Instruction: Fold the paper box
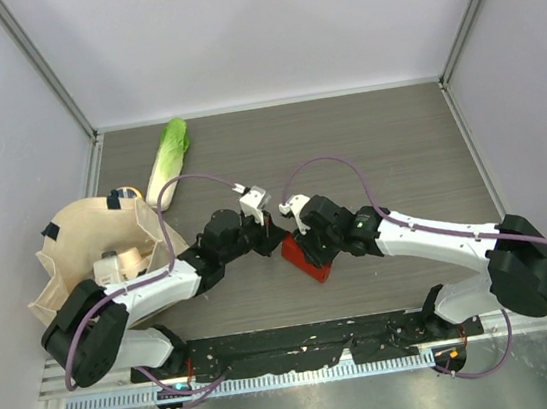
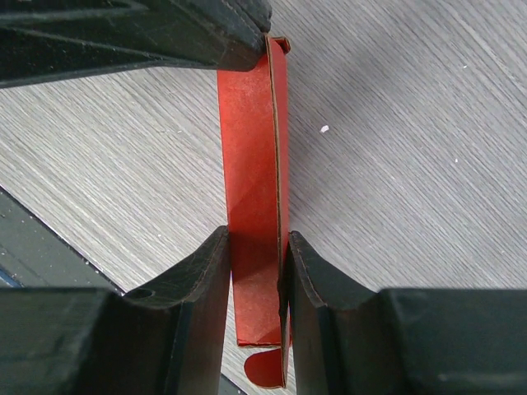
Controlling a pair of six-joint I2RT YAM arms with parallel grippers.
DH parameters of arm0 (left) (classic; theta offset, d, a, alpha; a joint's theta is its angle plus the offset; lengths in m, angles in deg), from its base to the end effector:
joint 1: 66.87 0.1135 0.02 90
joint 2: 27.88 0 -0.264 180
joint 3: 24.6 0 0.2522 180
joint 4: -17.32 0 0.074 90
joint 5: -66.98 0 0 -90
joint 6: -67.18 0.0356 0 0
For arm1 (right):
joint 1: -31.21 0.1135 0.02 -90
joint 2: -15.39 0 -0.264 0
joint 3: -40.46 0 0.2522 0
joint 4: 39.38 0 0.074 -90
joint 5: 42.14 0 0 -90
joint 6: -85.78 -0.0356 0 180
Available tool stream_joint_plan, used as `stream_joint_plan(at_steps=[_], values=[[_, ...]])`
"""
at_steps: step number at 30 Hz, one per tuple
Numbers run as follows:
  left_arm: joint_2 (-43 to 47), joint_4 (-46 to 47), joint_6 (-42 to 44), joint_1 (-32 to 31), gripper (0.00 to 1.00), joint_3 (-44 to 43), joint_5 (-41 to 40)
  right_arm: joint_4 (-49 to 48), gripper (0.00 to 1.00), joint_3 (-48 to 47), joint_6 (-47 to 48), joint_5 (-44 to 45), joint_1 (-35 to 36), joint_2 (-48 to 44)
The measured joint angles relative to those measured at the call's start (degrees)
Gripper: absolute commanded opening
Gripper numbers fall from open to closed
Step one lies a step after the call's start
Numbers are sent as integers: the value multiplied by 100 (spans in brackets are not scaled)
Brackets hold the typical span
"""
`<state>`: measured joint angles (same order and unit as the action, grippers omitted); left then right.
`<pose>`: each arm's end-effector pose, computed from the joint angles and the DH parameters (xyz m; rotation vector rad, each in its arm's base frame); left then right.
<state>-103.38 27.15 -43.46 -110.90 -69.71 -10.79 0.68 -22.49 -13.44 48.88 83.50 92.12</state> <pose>0.1913 -0.1954 0.2033 0.5611 1.9646 -0.9396 0.1650 0.2124 0.2219 -0.9329 2.3844 0.4079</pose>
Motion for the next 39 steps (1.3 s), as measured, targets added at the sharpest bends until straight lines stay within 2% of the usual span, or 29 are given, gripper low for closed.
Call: stream_joint_plan(at_steps=[17, 28, 34, 39], values=[[-140, 636, -28, -131, 0, 315, -442, -92, 15, 2, 4, 122, 9, 57], [-341, 1021, -162, -140, 0, 361, -715, -492, 15, 133, 221, 356, 20, 118], [-389, 1121, -345, -133, 0, 382, -905, -717, 20, 201, 363, 457, 20, 131], [-389, 1268, -507, -133, 0, 474, -1054, -841, 33, 221, 470, 527, 26, 164]])
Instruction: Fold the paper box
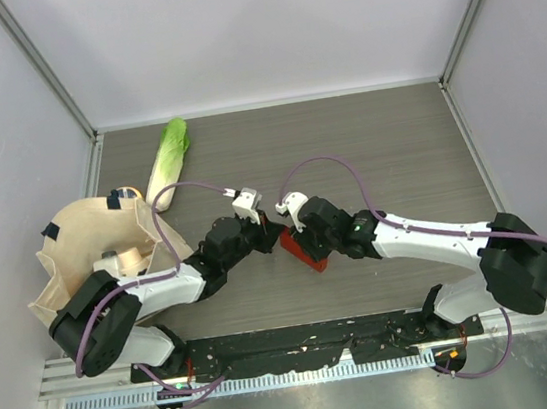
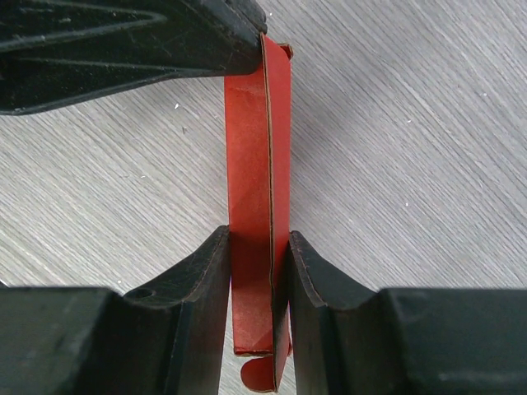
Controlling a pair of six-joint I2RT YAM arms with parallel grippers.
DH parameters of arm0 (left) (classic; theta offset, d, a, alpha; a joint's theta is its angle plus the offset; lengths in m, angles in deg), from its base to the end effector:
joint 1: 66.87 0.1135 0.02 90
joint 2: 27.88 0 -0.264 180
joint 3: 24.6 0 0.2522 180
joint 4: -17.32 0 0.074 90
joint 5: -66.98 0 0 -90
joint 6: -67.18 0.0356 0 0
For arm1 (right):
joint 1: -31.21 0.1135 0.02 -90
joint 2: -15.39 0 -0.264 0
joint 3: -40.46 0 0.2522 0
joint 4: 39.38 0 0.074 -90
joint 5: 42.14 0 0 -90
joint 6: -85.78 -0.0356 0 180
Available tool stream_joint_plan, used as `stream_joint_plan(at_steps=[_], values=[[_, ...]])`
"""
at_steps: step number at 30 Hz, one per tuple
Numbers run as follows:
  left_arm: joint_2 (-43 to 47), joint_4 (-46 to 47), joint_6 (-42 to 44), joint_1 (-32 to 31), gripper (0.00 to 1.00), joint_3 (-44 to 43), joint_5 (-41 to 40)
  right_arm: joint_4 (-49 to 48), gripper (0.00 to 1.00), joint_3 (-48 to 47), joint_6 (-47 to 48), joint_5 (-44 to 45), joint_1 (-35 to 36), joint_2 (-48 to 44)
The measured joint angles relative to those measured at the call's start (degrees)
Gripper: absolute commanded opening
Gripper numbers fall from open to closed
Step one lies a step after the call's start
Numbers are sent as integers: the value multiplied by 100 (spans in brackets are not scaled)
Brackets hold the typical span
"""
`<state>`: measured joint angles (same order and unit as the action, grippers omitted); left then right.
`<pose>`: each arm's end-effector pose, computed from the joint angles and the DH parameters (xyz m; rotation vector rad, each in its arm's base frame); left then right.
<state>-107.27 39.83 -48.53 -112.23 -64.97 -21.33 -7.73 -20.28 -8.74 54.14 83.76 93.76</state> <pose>0.1907 -0.1946 0.1831 0.3548 1.9225 -0.8717 0.1724 0.2187 0.2128 -0.9510 2.2571 0.3161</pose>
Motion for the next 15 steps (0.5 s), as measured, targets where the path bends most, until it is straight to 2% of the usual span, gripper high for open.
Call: stream_joint_plan(at_steps=[7, 15], values=[[2, -17, -92, -109, 0, 9, -155, -105, 57, 59, -380, 328, 9, -2], [2, -114, -90, -184, 0, 9, -212, 173, 61, 81, -1180, 732, -17, -446]])
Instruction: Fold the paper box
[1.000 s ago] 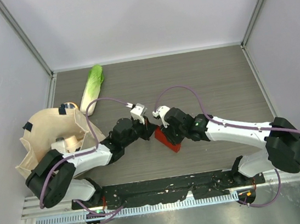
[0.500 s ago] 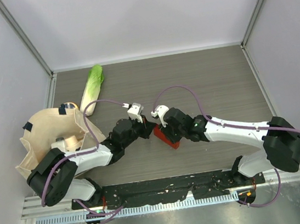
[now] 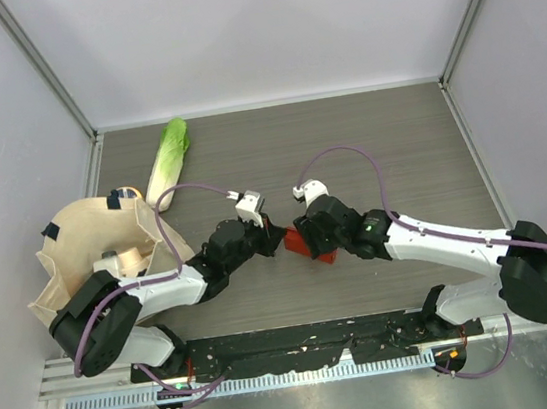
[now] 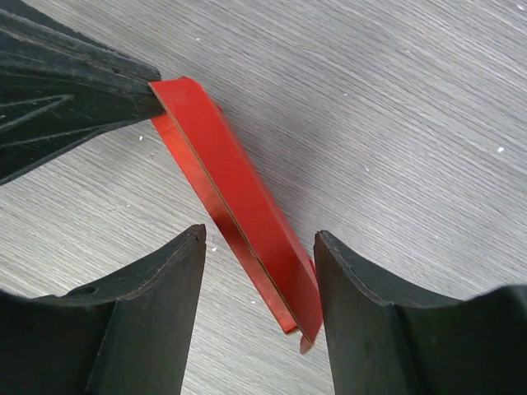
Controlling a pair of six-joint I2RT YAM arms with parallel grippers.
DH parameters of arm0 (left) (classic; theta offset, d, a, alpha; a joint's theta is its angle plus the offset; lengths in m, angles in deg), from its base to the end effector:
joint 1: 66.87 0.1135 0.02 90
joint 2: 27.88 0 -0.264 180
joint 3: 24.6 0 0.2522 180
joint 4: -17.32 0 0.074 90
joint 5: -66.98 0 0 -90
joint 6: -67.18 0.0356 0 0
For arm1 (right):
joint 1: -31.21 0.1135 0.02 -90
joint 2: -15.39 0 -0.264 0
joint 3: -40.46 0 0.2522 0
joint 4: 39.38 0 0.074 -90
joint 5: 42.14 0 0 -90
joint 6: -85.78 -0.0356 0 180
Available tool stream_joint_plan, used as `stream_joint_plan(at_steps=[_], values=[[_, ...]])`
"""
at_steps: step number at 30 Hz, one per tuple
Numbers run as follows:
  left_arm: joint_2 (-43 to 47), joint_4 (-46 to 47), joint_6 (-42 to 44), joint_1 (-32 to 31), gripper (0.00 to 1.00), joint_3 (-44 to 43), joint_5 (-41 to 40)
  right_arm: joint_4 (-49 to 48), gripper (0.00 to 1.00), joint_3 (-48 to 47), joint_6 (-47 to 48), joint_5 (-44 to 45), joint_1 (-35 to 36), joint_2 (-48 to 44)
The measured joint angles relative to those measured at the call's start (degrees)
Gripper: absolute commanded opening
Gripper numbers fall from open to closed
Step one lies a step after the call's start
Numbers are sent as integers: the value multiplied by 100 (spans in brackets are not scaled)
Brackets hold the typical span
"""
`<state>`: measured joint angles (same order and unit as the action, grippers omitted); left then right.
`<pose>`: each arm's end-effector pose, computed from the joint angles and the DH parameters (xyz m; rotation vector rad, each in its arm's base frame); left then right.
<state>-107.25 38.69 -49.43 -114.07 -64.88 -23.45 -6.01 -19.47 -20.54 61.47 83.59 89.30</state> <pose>0.1846 -0.1990 0.1806 0.3478 1.9452 -0.8606 0.1685 0.2049 0.2264 -0.6323 2.3013 0.2903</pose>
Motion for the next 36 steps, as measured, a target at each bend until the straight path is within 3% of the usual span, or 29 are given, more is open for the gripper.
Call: stream_joint_plan(at_steps=[9, 16, 21, 30, 36], values=[[0, -15, -2, -33, 0, -2, -7, 1062, 62, -125, -837, 721, 0, -387], [68, -190, -2, -74, 0, -37, -46, 1985, 38, -437, -1692, 876, -11, -911], [153, -365, -2, -87, 0, -57, -59, 2085, 31, -435, -1910, 730, -11, -1088], [195, -680, 0, -129, 0, -188, -85, 2026, 38, -216, -1954, 334, -11, -1036], [219, -870, 2, -155, 0, -267, -136, 1947, 31, 11, -1910, 184, -11, -1102]])
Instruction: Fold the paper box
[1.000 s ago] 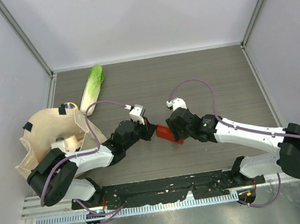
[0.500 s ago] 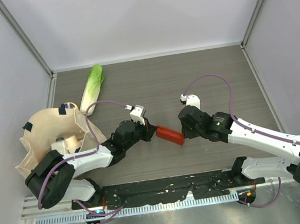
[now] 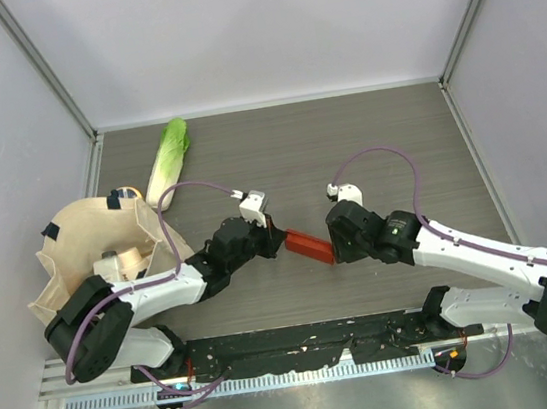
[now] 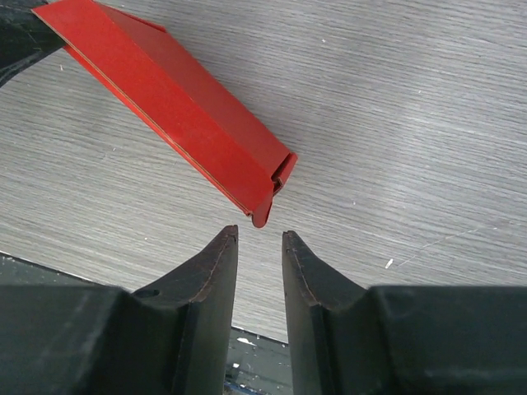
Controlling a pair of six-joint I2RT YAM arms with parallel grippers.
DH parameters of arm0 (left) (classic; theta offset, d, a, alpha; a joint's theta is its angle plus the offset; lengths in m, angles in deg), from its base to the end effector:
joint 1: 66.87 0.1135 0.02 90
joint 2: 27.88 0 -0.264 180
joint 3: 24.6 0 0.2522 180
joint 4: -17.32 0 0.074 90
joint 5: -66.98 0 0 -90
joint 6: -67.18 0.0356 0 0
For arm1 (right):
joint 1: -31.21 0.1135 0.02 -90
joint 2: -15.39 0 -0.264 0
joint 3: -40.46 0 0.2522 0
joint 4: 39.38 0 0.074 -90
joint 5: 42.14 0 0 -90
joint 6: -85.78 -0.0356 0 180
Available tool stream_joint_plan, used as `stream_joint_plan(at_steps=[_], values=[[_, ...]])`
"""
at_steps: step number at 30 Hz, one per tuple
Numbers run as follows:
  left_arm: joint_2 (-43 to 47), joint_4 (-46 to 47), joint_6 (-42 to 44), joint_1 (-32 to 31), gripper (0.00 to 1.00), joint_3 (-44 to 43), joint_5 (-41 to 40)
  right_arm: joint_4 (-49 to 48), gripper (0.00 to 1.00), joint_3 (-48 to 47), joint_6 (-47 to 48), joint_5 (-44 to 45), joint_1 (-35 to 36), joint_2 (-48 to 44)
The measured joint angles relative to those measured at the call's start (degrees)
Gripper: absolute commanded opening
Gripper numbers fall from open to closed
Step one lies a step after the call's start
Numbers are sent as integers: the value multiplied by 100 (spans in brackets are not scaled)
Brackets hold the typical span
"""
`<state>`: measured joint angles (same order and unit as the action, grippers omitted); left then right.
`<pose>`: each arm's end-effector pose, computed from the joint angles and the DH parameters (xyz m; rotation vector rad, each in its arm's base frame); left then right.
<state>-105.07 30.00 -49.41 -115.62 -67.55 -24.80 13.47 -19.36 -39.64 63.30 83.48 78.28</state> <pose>0.1801 -0.2037 0.1888 0.3712 2.0077 -0.8234 0.1374 0.1621 0.2453 -0.2653 2.5051 0.2883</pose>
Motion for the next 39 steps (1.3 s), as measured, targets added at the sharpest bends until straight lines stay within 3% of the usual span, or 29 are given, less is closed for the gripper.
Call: stream_joint_plan(at_steps=[13, 21, 39], values=[[87, -262, 15, -57, 0, -63, -66, -413, 18, 109, 103, 87, 0, 212], [98, -337, 31, -90, 0, -96, -101, -448, 1, 107, 101, 208, 0, 262], [74, -485, 168, -155, 0, -188, -299, -540, 1, 114, -688, -9, -249, 173]])
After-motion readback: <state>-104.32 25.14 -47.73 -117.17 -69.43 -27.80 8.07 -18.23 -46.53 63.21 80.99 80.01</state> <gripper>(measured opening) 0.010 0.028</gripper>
